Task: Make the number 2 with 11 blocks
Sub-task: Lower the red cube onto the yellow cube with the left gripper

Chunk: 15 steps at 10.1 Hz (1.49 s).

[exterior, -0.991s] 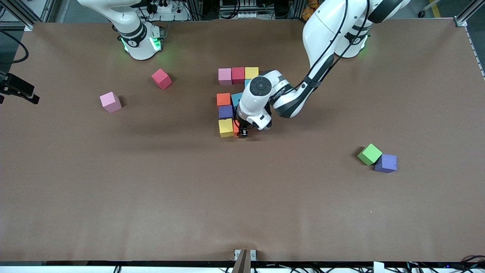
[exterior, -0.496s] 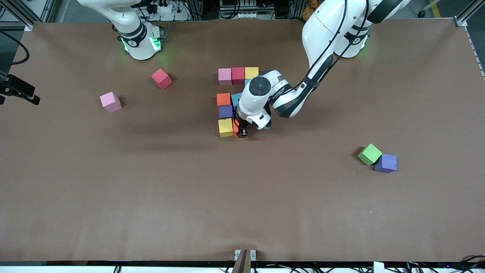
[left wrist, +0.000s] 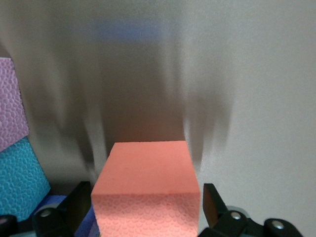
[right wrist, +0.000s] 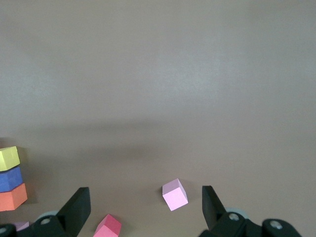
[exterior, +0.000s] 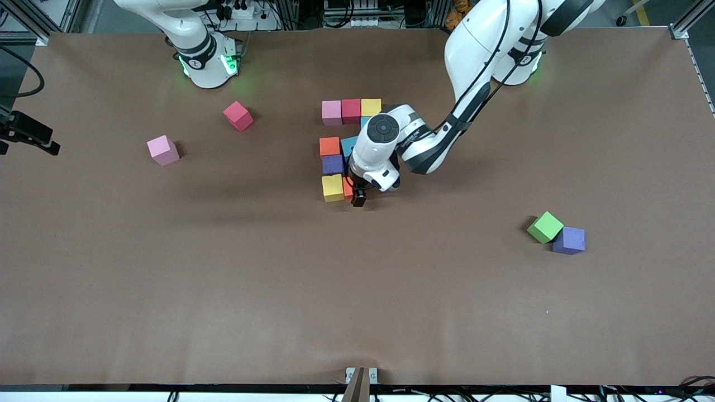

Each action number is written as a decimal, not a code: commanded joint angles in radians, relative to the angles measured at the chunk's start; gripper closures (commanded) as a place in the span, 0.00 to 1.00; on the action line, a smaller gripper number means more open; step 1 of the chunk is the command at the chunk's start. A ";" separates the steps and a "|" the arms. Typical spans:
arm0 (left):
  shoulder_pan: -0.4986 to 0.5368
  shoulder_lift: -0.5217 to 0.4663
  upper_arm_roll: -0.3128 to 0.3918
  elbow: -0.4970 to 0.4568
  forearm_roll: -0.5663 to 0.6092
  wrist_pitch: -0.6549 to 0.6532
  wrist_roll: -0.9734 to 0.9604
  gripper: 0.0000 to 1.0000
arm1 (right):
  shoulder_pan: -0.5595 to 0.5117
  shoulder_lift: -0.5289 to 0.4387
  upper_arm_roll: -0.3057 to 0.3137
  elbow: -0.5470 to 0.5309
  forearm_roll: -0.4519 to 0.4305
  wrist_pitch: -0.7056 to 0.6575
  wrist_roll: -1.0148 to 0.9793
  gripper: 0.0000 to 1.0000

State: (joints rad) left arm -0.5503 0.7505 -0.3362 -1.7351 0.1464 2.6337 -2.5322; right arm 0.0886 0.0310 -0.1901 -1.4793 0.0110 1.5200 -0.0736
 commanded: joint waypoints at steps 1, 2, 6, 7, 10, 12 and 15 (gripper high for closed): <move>-0.008 0.000 0.005 0.008 0.021 0.005 0.003 0.00 | -0.015 -0.002 0.011 0.001 -0.008 -0.003 0.008 0.00; -0.013 -0.003 0.005 0.006 0.021 0.002 0.004 0.00 | -0.015 -0.002 0.011 0.001 -0.008 -0.001 0.008 0.00; -0.025 -0.008 0.005 0.006 0.021 -0.021 0.004 0.00 | -0.016 0.000 0.011 0.001 -0.008 -0.001 0.008 0.00; -0.025 -0.011 0.005 0.008 0.021 -0.027 0.009 0.00 | -0.016 0.000 0.011 0.001 -0.008 -0.001 0.008 0.00; -0.014 -0.031 0.000 0.008 0.021 -0.053 0.023 0.00 | -0.016 0.000 0.011 0.001 -0.008 -0.001 0.008 0.00; -0.008 -0.039 -0.001 0.011 0.021 -0.063 0.024 0.00 | -0.016 0.000 0.011 0.001 -0.008 -0.001 0.008 0.00; -0.005 -0.059 -0.003 0.011 0.019 -0.080 0.030 0.00 | -0.016 0.000 0.011 0.001 -0.008 -0.001 0.008 0.00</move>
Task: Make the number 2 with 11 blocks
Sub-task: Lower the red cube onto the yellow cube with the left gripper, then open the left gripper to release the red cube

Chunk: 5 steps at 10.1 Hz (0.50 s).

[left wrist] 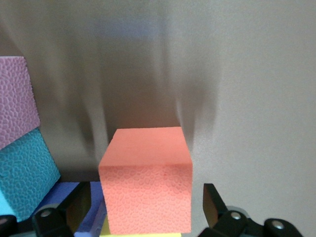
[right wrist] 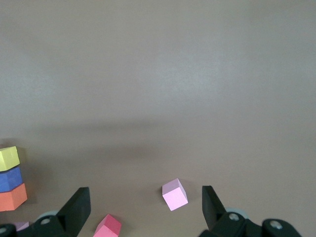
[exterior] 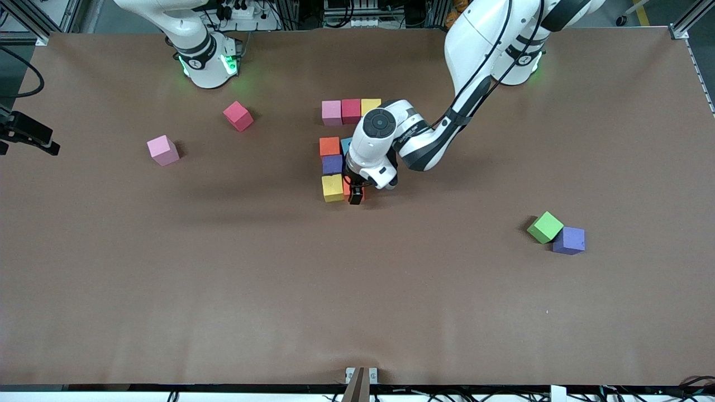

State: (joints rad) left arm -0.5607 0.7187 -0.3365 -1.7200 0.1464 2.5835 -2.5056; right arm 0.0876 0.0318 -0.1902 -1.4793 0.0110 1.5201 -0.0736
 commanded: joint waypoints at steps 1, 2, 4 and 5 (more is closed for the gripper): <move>0.005 -0.036 -0.004 -0.004 0.019 -0.035 0.004 0.00 | -0.017 -0.001 0.011 0.001 -0.008 -0.001 0.008 0.00; 0.008 -0.042 -0.004 -0.004 0.018 -0.043 0.008 0.00 | -0.017 -0.001 0.011 0.001 -0.008 -0.001 0.008 0.00; 0.025 -0.067 -0.012 -0.003 0.009 -0.071 0.027 0.00 | -0.015 -0.001 0.011 0.001 -0.008 -0.001 0.008 0.00; 0.047 -0.077 -0.027 -0.003 0.009 -0.072 0.031 0.00 | -0.015 -0.001 0.011 0.001 -0.008 -0.001 0.008 0.00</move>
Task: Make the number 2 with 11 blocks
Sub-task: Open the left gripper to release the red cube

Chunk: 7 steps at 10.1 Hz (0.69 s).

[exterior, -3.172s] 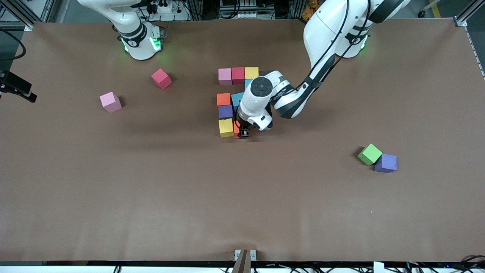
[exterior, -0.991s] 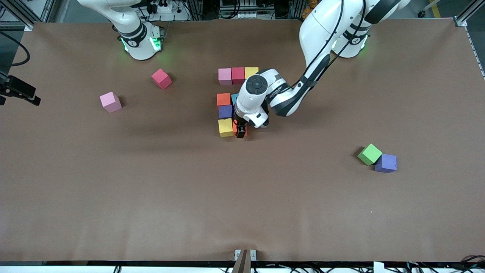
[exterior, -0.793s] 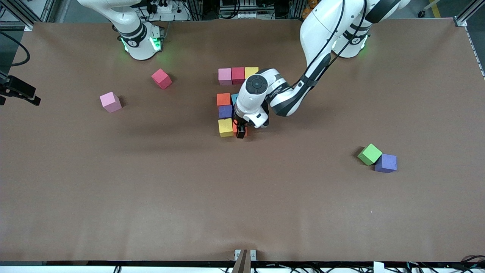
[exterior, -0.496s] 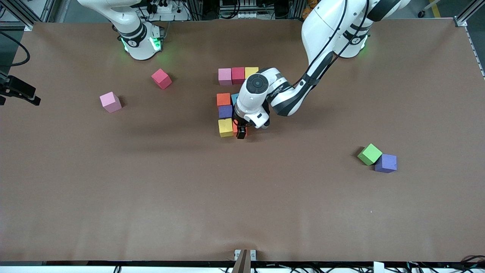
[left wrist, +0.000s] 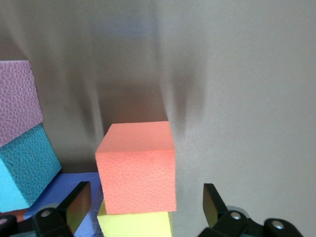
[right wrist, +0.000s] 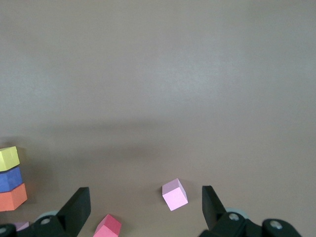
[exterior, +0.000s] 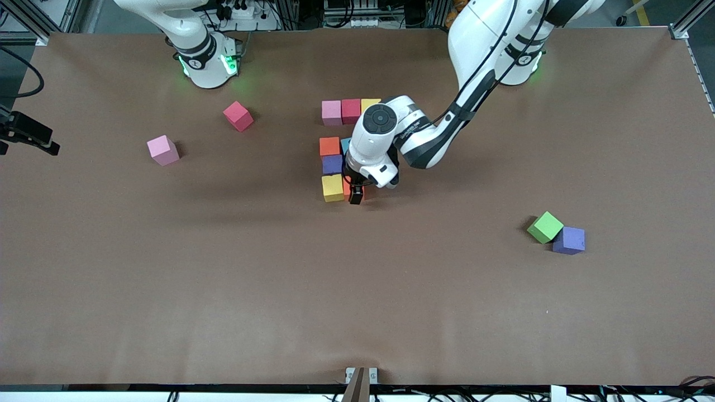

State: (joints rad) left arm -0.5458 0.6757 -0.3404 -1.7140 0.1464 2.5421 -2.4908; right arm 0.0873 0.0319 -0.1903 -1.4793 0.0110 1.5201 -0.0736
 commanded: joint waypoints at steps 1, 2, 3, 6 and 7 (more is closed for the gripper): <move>0.047 -0.050 -0.028 -0.009 0.005 -0.032 0.016 0.00 | -0.015 -0.001 0.011 0.001 -0.008 -0.001 0.008 0.00; 0.058 -0.070 -0.028 -0.010 0.009 -0.048 0.021 0.00 | -0.015 -0.001 0.011 0.001 -0.008 0.000 0.008 0.00; 0.066 -0.090 -0.028 -0.007 0.007 -0.066 0.050 0.00 | -0.015 -0.001 0.011 0.001 -0.008 -0.001 0.008 0.00; 0.127 -0.155 -0.028 -0.007 0.009 -0.084 0.099 0.00 | -0.014 0.008 0.011 0.002 -0.008 0.000 0.008 0.00; 0.150 -0.178 -0.028 -0.006 0.009 -0.110 0.136 0.00 | -0.012 0.009 0.011 0.002 -0.006 0.002 0.008 0.00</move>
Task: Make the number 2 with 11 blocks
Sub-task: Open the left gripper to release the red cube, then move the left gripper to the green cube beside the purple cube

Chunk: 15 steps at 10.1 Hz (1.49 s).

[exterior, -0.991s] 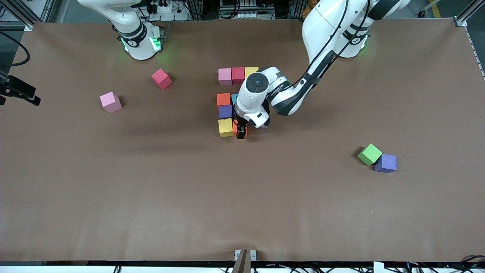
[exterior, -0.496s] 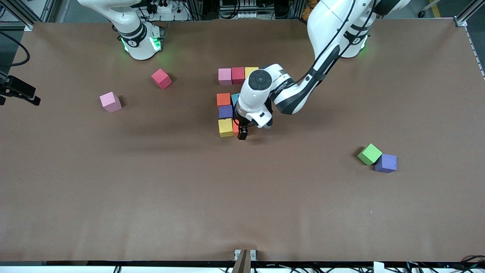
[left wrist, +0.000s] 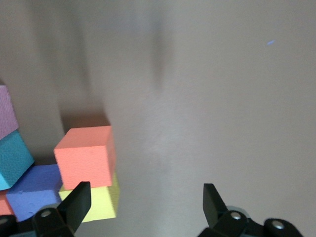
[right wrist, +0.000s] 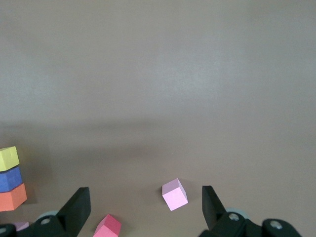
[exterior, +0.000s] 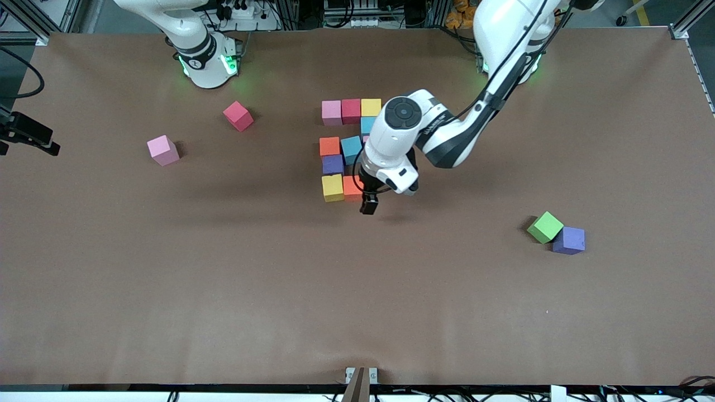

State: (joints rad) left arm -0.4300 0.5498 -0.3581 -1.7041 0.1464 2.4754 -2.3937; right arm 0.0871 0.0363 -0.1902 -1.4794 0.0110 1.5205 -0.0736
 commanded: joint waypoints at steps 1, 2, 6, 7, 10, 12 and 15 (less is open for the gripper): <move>0.060 -0.076 -0.012 -0.015 0.007 -0.068 0.089 0.00 | -0.012 0.005 0.011 0.002 -0.006 0.001 0.008 0.00; 0.080 -0.094 -0.015 -0.015 0.007 -0.099 0.138 0.00 | -0.012 0.005 0.011 0.002 -0.006 0.003 0.008 0.00; 0.193 -0.155 -0.016 -0.018 -0.054 -0.246 0.437 0.00 | -0.012 0.005 0.011 0.001 -0.006 0.003 0.008 0.00; 0.233 -0.174 -0.016 -0.017 -0.082 -0.283 0.526 0.00 | -0.012 0.005 0.012 0.002 -0.006 0.003 0.008 0.00; 0.373 -0.235 -0.022 -0.037 -0.135 -0.410 0.848 0.00 | -0.012 0.007 0.011 0.001 -0.006 0.003 0.008 0.00; 0.454 -0.307 -0.022 -0.118 -0.162 -0.441 1.066 0.00 | -0.012 0.007 0.011 0.001 -0.005 0.003 0.008 0.00; 0.601 -0.366 -0.024 -0.242 -0.171 -0.441 1.354 0.00 | -0.012 0.007 0.012 0.001 -0.006 0.001 0.008 0.00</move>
State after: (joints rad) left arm 0.0969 0.2492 -0.3666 -1.8466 0.0062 2.0303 -1.1736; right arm 0.0871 0.0433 -0.1892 -1.4799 0.0111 1.5218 -0.0736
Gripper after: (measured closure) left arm 0.000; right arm 0.000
